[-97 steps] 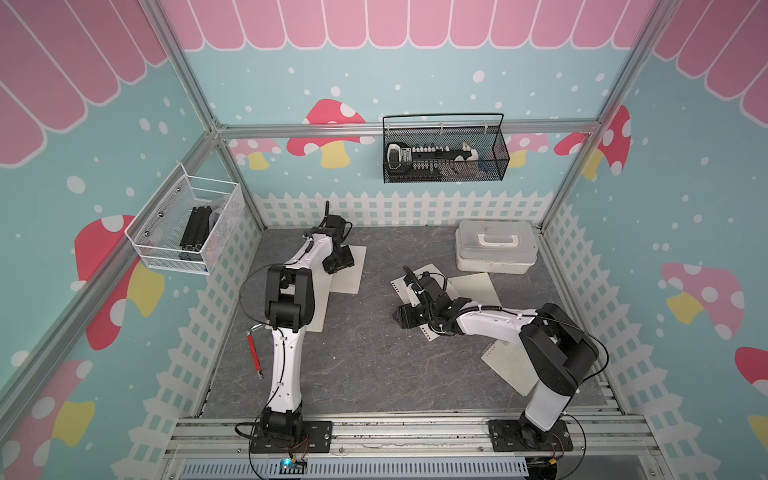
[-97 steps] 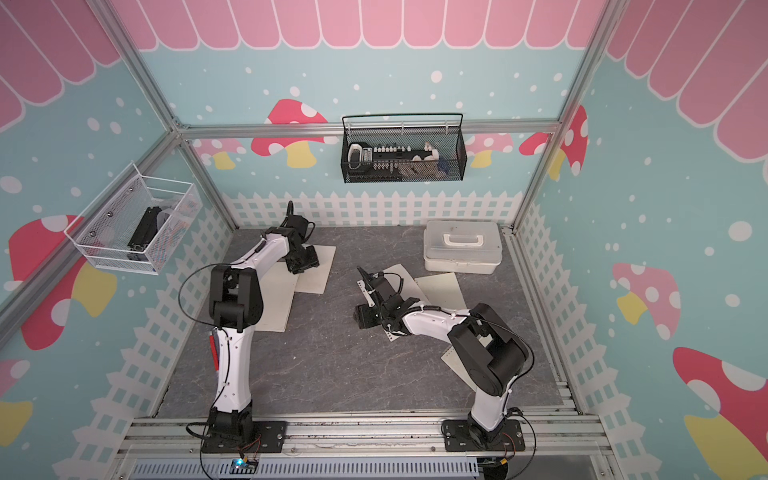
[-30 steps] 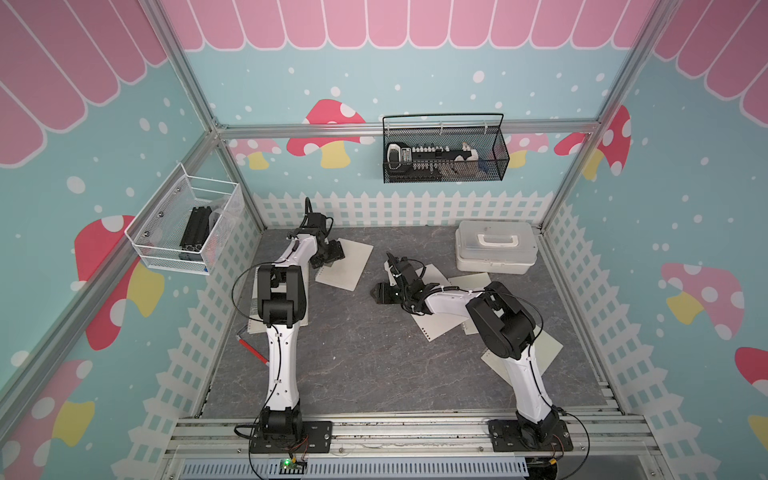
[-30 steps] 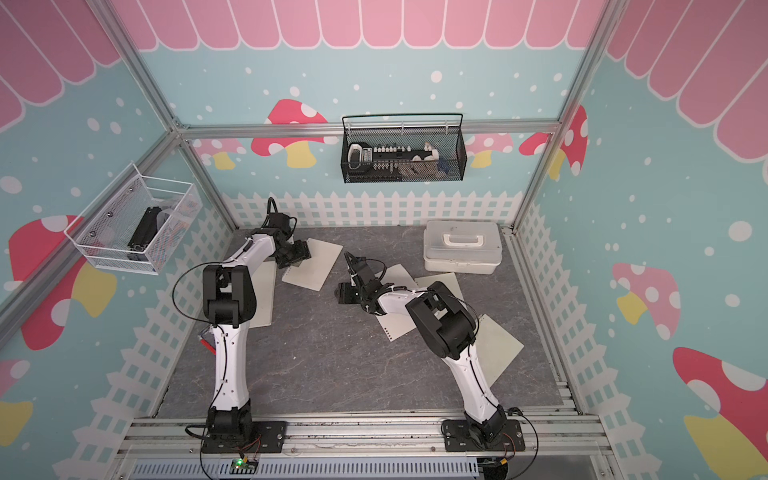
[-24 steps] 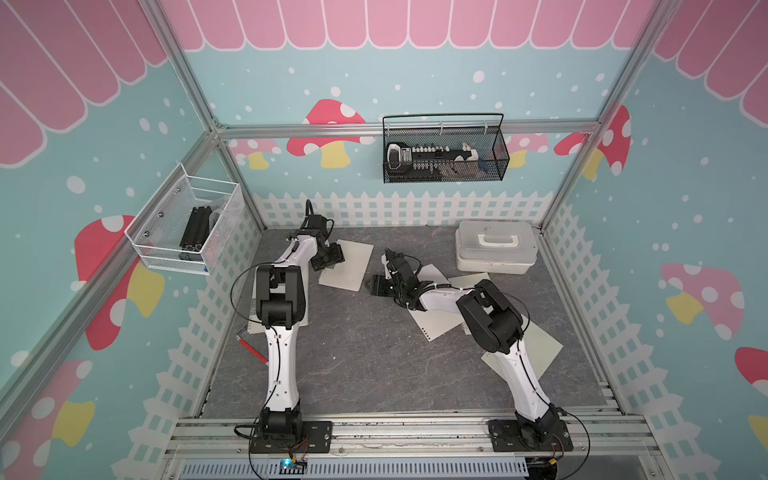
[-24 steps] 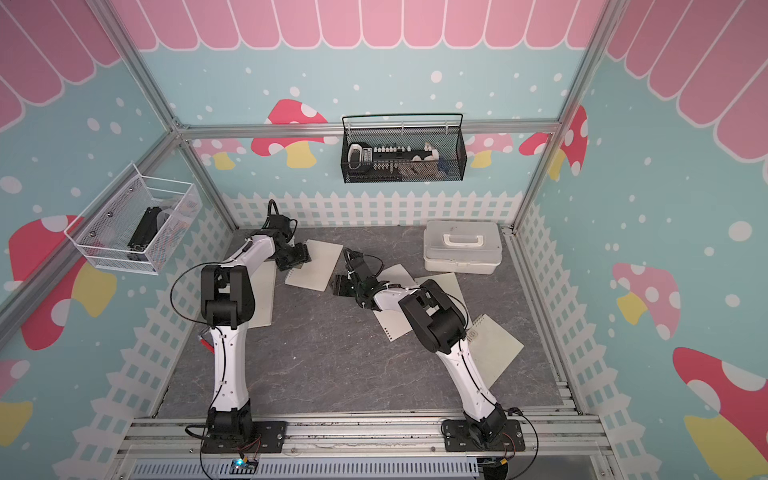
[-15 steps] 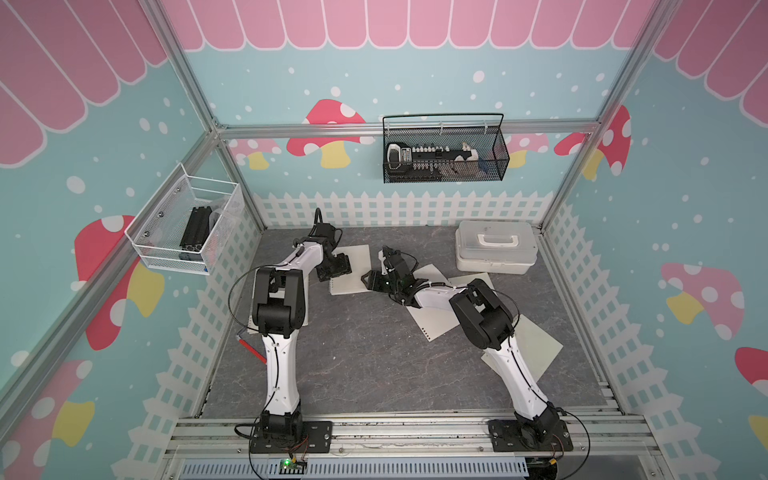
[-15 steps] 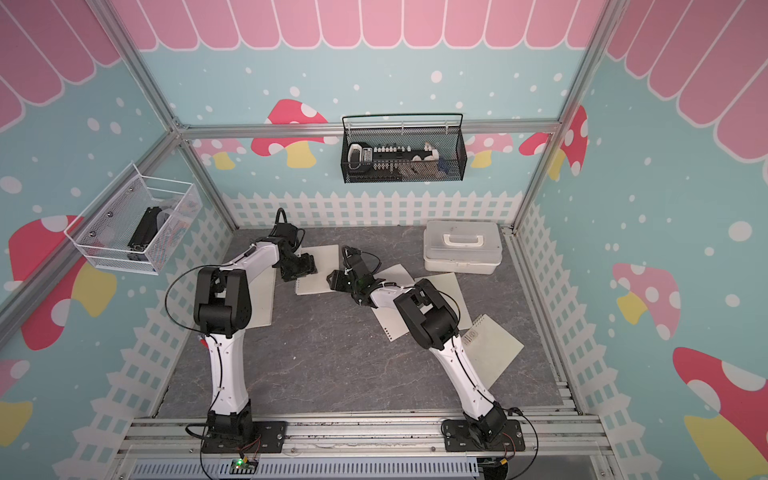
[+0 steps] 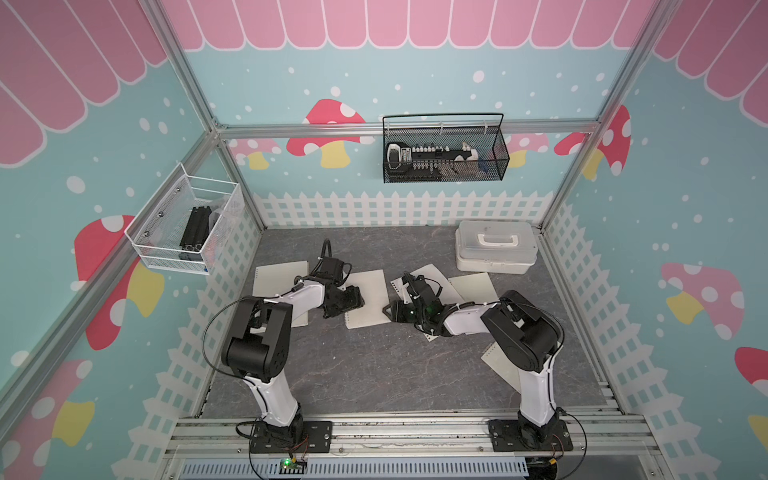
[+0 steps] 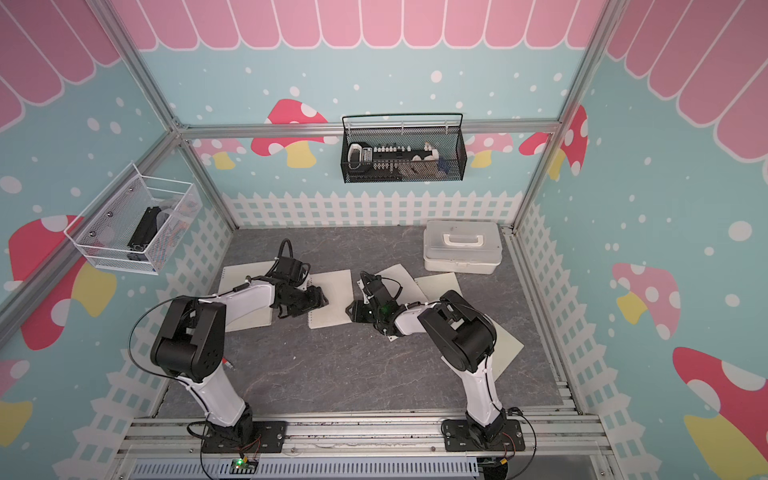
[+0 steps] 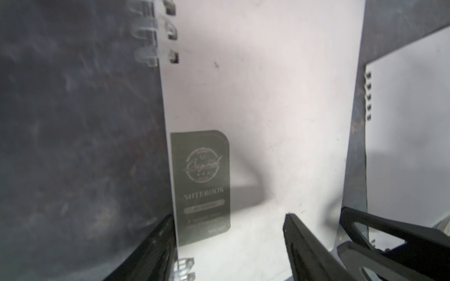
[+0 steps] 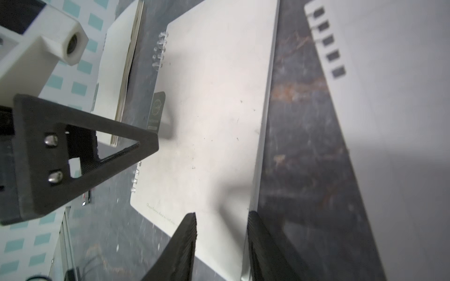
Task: Tear off pages from different notebooks
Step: Move the notebook to the center of the board.
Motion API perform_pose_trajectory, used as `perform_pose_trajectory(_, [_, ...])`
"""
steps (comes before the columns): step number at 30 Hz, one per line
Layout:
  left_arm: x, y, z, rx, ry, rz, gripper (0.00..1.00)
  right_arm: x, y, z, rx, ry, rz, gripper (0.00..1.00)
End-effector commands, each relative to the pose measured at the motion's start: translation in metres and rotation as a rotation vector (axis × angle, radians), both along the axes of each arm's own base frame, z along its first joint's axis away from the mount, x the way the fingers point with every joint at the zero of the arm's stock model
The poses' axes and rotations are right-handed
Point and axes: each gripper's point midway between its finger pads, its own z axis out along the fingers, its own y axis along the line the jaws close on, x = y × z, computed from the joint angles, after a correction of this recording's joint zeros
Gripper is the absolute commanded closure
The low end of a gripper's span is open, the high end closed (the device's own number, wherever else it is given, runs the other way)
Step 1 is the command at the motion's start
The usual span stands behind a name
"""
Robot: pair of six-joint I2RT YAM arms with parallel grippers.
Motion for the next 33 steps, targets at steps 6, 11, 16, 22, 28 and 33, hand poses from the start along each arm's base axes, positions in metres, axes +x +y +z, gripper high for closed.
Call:
perform_pose_trajectory(6, [-0.056,-0.005,-0.003,-0.089,0.020,0.020,0.18,-0.048,-0.005,0.040,0.087,-0.059,0.073,0.60])
perform_pose_trajectory(11, [-0.048,0.007,0.004,-0.040,-0.008,0.050,0.09,-0.046,0.002,0.045,0.118,-0.061,0.078,0.59])
perform_pose_trajectory(16, [-0.041,0.015,0.003,-0.010,-0.023,0.095,0.09,-0.033,-0.003,0.036,0.074,-0.055,0.018,0.54])
perform_pose_trajectory(22, [-0.018,0.032,0.010,0.038,-0.088,0.180,0.09,-0.011,-0.019,0.002,-0.202,-0.036,-0.035,0.52])
perform_pose_trajectory(28, [-0.005,0.015,0.000,-0.036,-0.084,0.166,0.11,-0.008,-0.011,-0.022,-0.229,0.010,-0.025,0.52])
perform_pose_trajectory(33, [-0.004,0.002,-0.012,-0.071,-0.060,0.159,0.15,-0.012,0.003,-0.017,-0.132,0.022,0.008,0.52])
